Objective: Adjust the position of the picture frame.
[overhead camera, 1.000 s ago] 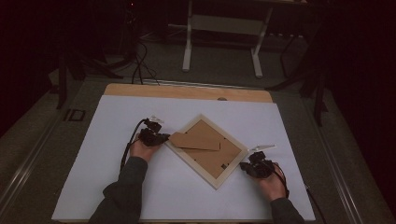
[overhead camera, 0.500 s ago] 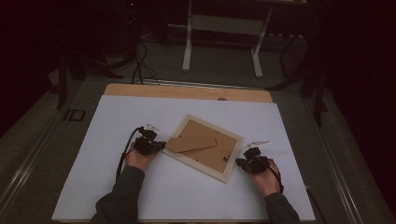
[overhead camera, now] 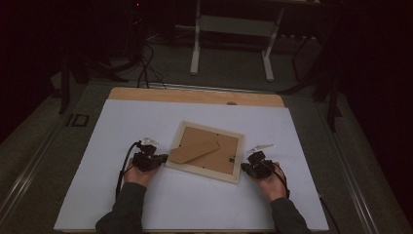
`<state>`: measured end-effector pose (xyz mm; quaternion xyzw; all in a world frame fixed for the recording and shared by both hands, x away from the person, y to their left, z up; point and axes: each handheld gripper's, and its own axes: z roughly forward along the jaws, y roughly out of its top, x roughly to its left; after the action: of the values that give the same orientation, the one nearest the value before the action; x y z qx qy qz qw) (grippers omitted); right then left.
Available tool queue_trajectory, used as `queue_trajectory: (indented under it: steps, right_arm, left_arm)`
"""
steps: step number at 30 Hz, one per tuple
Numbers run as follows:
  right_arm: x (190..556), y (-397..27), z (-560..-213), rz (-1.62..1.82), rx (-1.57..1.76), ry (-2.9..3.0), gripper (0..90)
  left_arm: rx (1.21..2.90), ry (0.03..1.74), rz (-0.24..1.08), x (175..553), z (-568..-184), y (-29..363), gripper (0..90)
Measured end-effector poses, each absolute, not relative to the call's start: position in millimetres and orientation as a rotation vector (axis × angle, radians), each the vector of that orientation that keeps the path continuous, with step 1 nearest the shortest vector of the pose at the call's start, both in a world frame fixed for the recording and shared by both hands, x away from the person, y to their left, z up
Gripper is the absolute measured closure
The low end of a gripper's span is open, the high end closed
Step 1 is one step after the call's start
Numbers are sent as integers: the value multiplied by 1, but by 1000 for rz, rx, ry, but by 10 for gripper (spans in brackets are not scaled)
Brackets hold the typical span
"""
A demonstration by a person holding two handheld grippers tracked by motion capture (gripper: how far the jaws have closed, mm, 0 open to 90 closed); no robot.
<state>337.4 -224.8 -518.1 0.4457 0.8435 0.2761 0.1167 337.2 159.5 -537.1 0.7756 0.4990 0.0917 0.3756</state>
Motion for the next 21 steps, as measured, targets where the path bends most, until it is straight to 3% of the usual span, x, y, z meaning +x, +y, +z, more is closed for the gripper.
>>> queue_trajectory:
  steps: [7, 21]
  right_arm:
    - [321, -225, -518, 827, 1274, 2517, 900]
    - [343, -221, -518, 822, 1266, 2507, 900]
  left_arm:
    - [2000, 1292, 262, 330, -536, 157, 900]
    - [1986, 1325, 232, 319, -535, 162, 900]
